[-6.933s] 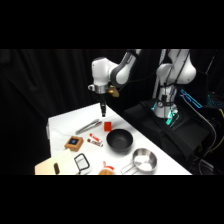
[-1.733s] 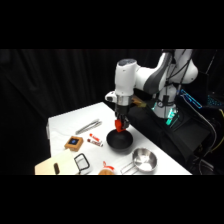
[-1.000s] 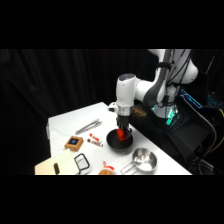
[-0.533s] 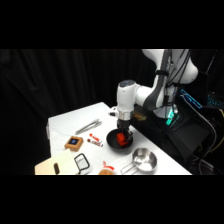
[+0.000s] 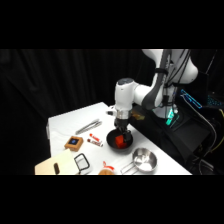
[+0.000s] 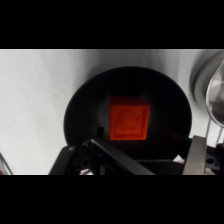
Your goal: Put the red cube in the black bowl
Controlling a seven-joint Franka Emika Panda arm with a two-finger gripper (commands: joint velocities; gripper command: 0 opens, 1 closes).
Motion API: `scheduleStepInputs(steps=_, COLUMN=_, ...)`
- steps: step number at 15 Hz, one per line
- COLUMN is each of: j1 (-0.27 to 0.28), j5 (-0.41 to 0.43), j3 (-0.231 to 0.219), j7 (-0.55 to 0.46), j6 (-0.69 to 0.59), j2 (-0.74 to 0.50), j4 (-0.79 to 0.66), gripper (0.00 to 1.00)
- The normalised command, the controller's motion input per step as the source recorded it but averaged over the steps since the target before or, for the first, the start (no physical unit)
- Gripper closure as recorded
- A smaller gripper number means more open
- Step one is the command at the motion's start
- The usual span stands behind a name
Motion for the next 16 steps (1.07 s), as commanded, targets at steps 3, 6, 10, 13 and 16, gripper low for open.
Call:
scheduleStepInputs(steps=3, j1=-0.012, j5=0.143, j3=0.036, j7=-0.17, j6=-0.56, j2=-0.39, j4=0.05, gripper=0.00)
scheduleStepInputs(steps=6, j1=-0.035, j5=0.128, j3=0.036, j7=-0.19, j6=-0.60, j2=-0.38, j4=0.10, gripper=0.00)
scheduleStepInputs(steps=10, j1=-0.058, j5=0.108, j3=0.021, j7=-0.18, j6=-0.48, j2=-0.24, j4=0.17, gripper=0.00)
scheduleStepInputs(steps=13, j1=-0.063, j5=0.127, j3=0.021, j7=-0.20, j6=-0.37, j2=-0.16, j4=0.17, gripper=0.00)
scheduleStepInputs(steps=16, j1=-0.062, j5=0.139, j3=0.017, j7=-0.22, j6=-0.32, j2=-0.14, j4=0.13, gripper=0.00)
